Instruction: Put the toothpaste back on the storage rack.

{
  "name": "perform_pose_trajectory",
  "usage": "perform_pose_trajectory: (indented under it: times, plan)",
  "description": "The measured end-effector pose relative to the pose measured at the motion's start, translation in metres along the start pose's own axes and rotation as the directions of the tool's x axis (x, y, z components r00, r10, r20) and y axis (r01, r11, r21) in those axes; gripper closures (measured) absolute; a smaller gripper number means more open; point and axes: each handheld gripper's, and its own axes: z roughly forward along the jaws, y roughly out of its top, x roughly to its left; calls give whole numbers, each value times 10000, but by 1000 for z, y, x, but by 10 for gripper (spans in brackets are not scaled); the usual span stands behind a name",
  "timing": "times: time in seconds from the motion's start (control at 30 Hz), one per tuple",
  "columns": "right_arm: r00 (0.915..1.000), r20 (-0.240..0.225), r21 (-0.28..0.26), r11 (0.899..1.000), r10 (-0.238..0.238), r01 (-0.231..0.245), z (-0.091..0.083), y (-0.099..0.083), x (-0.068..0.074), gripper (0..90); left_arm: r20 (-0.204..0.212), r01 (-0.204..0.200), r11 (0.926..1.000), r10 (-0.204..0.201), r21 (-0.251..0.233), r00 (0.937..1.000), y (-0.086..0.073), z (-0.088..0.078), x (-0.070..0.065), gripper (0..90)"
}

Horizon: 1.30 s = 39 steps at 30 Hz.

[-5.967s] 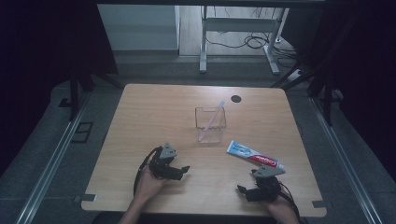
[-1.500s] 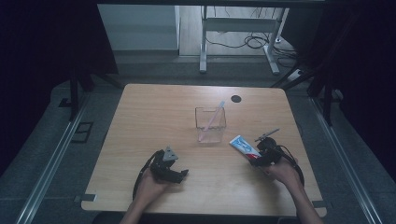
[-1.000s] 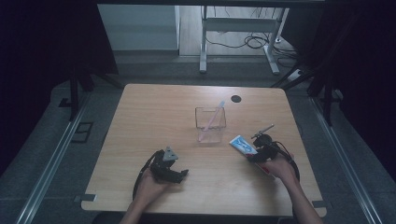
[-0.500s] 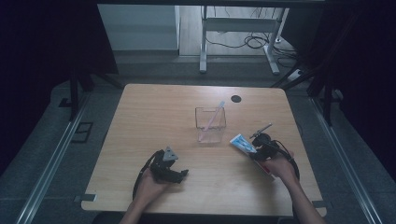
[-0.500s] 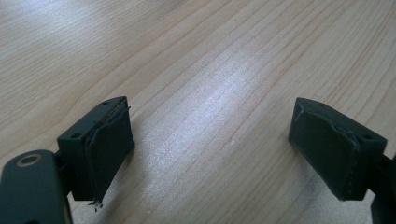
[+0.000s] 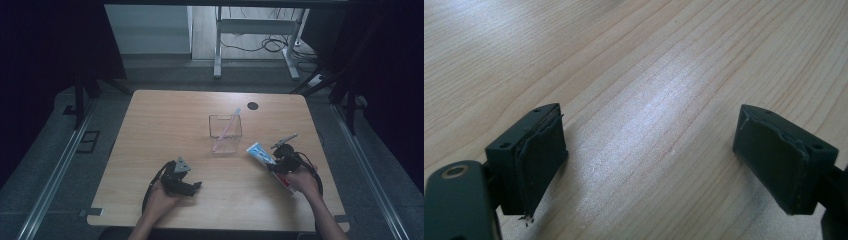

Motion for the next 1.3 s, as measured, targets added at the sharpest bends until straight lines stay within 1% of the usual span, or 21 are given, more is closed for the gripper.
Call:
perform_pose_trajectory:
  times: [0.3,0.53,0.83,0.97,1.3]
  plan:
    - [9997,-150,-684,9975,167,-177,-20,4,-1,721,-1,-8,10000,8,0,10000,0,0,0,134]
    - [9997,-144,-1139,9932,216,-231,-36,9,-2,722,0,8,10000,-8,-6,10000,0,0,0,133]
    - [9993,-294,-1633,9861,249,-294,-50,16,-1,722,0,-28,10000,28,13,10000,0,0,0,134]
    - [9993,-326,-1862,9822,171,-229,-57,20,0,723,-7,-11,10000,11,6,10000,0,0,0,133]
    - [9993,-349,-2350,9717,143,-221,-71,31,3,723,-12,-15,10000,15,-14,10000,0,0,0,133]
